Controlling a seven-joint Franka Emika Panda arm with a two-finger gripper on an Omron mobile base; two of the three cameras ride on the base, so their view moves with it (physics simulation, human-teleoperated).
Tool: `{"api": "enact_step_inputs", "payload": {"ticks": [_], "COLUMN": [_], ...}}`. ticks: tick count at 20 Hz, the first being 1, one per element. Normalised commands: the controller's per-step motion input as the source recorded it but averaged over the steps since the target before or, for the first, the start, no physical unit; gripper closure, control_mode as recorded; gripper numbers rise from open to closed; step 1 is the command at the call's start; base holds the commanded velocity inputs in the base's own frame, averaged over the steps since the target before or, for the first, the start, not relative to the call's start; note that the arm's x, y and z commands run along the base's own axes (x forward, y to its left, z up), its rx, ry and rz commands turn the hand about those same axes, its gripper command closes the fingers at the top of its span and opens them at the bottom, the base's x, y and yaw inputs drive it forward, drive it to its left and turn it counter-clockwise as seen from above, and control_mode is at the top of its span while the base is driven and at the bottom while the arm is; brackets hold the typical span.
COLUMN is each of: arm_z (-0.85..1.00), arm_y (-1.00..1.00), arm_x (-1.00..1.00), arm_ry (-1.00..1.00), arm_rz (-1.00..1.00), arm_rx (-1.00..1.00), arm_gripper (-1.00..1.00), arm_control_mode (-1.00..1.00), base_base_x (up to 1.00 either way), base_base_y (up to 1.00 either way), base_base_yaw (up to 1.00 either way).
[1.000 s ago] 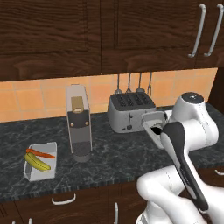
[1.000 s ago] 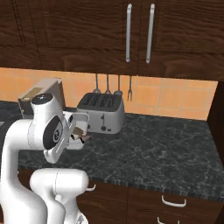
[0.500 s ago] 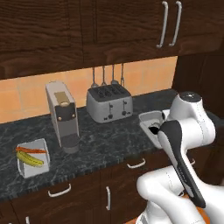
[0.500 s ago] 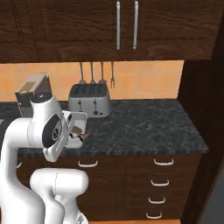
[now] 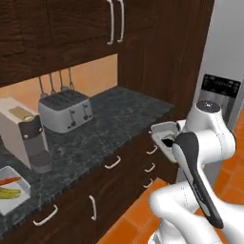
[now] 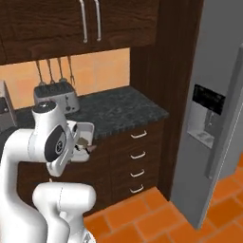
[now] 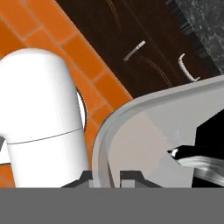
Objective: Take the meat container that has the fish and place it on the second highest rack of the freezer. Then take the vegetable container that has the carrot and cucumber and place it on the highest rack of the freezer.
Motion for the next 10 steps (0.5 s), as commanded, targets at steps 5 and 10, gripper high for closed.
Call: {"api": "enact_step_inputs", "payload": {"ticks": [5, 10], "arm_z": [0.00, 0.00], "arm_y": [0.00, 0.00], "arm_x": [0.00, 0.00], "arm_ry": [0.00, 0.00], "arm_rz": [0.00, 0.00], "arm_rx": [0.00, 0.00], "arm_gripper": [1.00, 1.00], "arm_control_mode": [1.00, 1.00], "base_base_x": [-0.08, 0.09], "base_base_y": [-0.01, -0.94], "base_base_yaw": [-0.95, -0.70]}}
